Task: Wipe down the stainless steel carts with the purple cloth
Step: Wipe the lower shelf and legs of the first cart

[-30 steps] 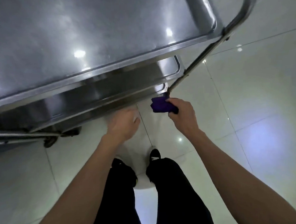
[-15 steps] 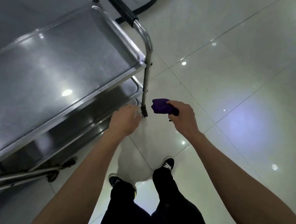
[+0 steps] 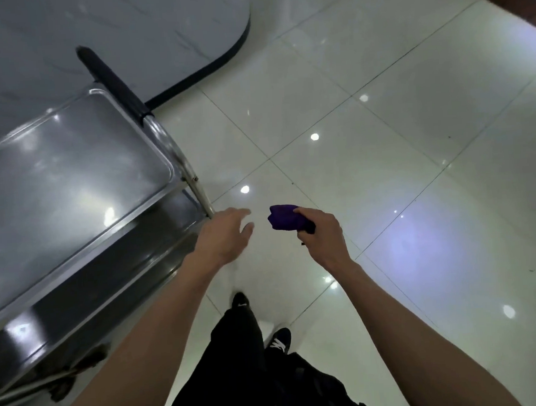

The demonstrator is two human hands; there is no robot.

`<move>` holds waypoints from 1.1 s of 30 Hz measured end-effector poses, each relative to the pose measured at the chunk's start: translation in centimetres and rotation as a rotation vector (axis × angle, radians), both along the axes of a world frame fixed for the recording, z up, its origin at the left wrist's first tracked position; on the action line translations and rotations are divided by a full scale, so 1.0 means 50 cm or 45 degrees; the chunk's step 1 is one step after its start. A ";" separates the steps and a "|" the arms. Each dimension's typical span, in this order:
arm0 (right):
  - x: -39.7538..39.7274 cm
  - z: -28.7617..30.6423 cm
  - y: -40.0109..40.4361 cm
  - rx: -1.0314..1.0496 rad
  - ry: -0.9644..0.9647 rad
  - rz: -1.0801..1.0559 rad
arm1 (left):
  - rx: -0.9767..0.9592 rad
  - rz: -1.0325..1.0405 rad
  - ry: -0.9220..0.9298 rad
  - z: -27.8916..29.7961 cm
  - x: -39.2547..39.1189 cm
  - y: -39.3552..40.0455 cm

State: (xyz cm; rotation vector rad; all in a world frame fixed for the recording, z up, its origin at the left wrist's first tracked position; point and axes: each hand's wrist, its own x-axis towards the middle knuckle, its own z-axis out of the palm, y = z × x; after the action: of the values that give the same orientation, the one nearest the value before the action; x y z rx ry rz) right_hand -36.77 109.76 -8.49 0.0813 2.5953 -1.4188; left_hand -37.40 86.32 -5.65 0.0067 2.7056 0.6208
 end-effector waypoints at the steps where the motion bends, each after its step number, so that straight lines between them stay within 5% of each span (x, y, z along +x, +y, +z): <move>1: -0.026 -0.001 0.007 0.002 0.004 0.013 | -0.005 -0.007 -0.001 -0.001 -0.026 0.006; 23: -0.740 0.027 0.123 0.112 0.075 0.048 | 0.029 0.005 -0.033 -0.035 -0.710 0.083; 33: -1.098 -0.004 0.054 0.052 0.054 0.379 | -0.024 0.326 -0.161 -0.045 -0.930 0.038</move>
State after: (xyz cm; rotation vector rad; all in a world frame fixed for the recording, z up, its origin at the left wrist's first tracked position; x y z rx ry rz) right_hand -91.66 112.46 -8.67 -0.3191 2.5368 -1.2739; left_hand -83.91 88.24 -7.92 -0.3765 2.6091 0.6449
